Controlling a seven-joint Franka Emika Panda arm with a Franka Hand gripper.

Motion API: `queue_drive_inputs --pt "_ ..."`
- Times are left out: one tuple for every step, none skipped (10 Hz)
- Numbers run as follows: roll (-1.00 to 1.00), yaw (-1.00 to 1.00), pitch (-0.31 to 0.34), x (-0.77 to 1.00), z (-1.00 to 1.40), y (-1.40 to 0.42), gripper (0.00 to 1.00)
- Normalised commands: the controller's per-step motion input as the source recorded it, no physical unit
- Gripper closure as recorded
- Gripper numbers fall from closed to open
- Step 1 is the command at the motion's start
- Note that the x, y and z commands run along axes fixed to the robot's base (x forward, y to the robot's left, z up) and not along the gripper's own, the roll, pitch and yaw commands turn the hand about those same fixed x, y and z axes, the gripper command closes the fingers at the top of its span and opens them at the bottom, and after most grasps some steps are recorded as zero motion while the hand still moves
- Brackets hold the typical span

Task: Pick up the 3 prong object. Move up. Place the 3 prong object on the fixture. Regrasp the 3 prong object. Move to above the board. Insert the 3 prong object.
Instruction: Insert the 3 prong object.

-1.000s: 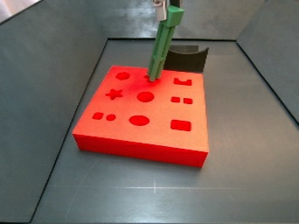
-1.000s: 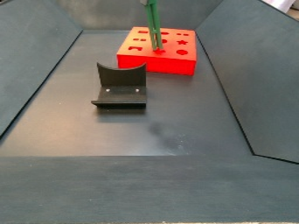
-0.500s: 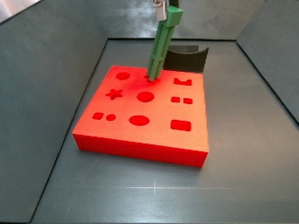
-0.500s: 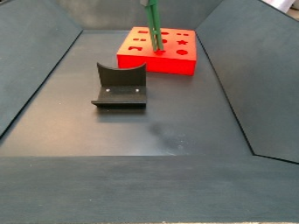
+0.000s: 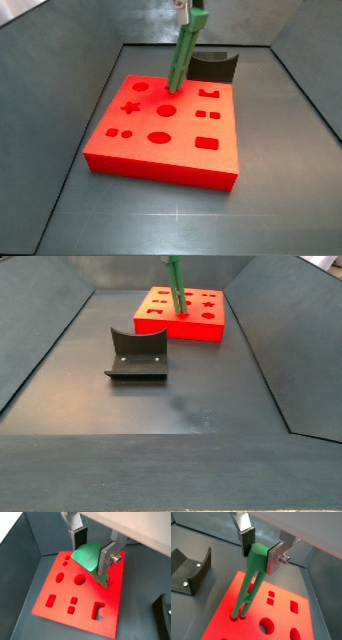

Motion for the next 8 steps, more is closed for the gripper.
queue_drive_inputs --pt "0.0 0.0 -0.006 0.0 -0.02 0.0 1.0" --pt "0.06 0.01 -0.04 0.0 -0.24 0.0 1.0" --pt "0.13 0.0 -0.107 0.0 -0.42 -0.02 1.0" --pt "0.17 0.06 -0.234 -0.02 -0.65 0.0 1.0" --pt "0.14 0.26 -0.296 -0.06 -0.56 0.09 1.0" --pt "0.14 0.31 -0.314 -0.05 -0.53 0.13 1.0" --pt "0.14 0.32 -0.331 -0.01 -0.49 0.13 1.0" --pt "0.12 0.27 -0.326 -0.02 -0.53 0.06 1.0"
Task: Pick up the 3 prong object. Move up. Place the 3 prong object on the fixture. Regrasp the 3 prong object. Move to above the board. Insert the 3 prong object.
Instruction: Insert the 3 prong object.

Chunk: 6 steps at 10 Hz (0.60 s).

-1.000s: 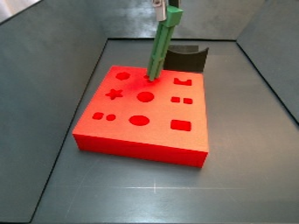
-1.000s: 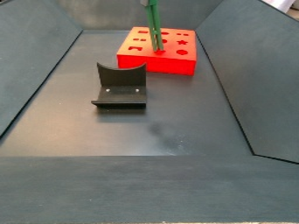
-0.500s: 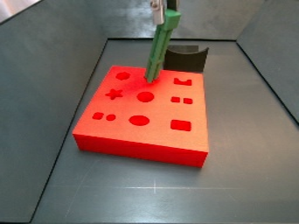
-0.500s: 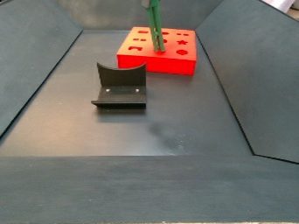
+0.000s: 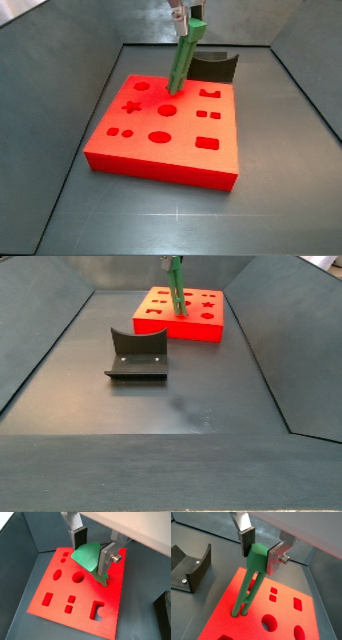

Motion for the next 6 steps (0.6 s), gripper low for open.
queue_drive_inputs --pt "0.05 0.02 -0.26 0.0 -0.57 0.03 1.0" --pt "0.04 0.02 -0.193 0.0 -0.49 0.01 1.0" --pt "0.05 0.03 -0.209 0.0 -0.52 0.01 1.0" --pt "0.05 0.03 -0.234 -0.01 -0.52 0.02 1.0" --pt "0.0 0.05 -0.219 0.0 -0.42 0.06 1.0" --pt "-0.07 0.0 -0.206 -0.04 -0.2 0.02 1.0"
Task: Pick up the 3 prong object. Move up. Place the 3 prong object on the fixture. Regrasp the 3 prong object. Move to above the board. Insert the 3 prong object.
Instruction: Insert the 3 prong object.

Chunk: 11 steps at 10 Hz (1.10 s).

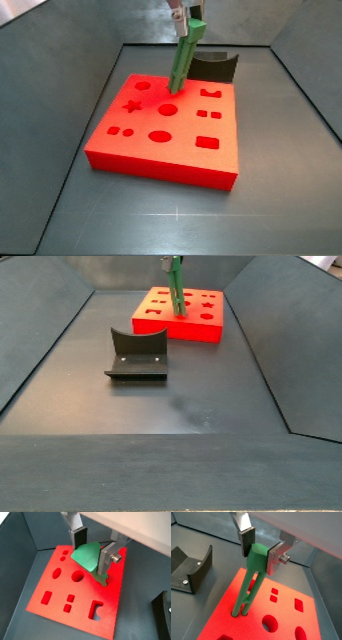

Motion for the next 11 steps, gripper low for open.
queue_drive_inputs --pt "-0.23 -0.01 -0.373 -0.25 -0.06 0.05 1.0" --pt "-0.31 -0.08 -0.5 -0.43 -0.03 0.13 1.0" --pt "-0.14 -0.11 -0.5 -0.51 -0.18 0.14 1.0" --pt "0.08 -0.05 -0.484 -0.66 -0.27 0.09 1.0" --pt "0.44 0.11 -0.301 -0.43 -0.2 0.02 1.0" --pt "0.5 0.52 -0.157 -0.03 -0.09 0.0 1.0" --pt "0.5 0.57 -0.126 0.0 -0.01 0.0 1.0" --pt "0.43 0.55 -0.203 0.09 -0.07 -0.01 1.0" --pt "0.2 0.08 -0.109 0.24 -0.73 0.0 1.0" --pt "0.15 0.0 -0.006 0.27 -0.63 -0.13 1.0" --pt "-0.12 0.0 0.034 0.24 -0.38 -0.01 1.0"
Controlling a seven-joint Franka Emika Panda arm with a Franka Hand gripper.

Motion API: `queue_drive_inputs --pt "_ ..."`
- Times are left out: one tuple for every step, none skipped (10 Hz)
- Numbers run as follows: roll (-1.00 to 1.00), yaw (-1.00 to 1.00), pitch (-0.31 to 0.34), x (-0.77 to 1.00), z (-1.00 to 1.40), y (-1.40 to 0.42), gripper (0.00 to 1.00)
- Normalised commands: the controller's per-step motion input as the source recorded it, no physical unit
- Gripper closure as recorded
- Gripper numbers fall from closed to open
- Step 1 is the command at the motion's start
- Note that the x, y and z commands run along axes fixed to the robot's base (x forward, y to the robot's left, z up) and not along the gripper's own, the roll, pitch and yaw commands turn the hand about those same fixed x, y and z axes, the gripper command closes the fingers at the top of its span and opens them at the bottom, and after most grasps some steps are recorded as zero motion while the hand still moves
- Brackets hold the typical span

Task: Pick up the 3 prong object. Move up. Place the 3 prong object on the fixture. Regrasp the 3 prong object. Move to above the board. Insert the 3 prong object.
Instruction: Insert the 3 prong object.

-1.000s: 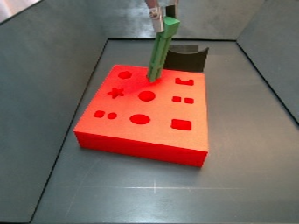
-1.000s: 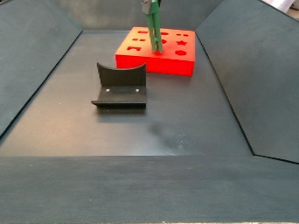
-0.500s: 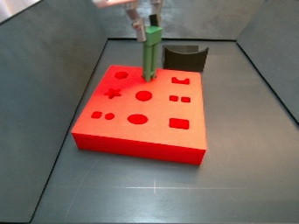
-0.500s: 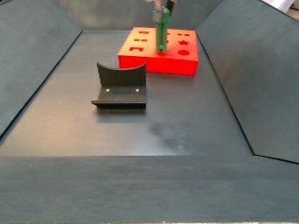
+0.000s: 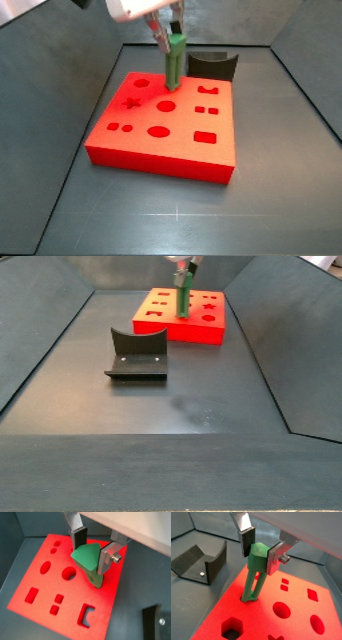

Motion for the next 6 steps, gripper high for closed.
queue_drive_inputs --pt "-0.12 -0.08 0.361 0.52 -0.42 0.0 1.0" --pt "-0.15 -0.09 0.273 0.17 -0.53 0.06 1.0" --pt "-0.06 0.0 0.076 0.08 -0.07 0.0 1.0" --pt "-0.05 -0.03 0.217 0.33 -0.04 0.0 1.0" --pt "-0.09 -0.04 0.0 0.01 -0.04 0.0 1.0" --pt "0.0 0.0 0.0 0.0 0.0 0.0 1.0"
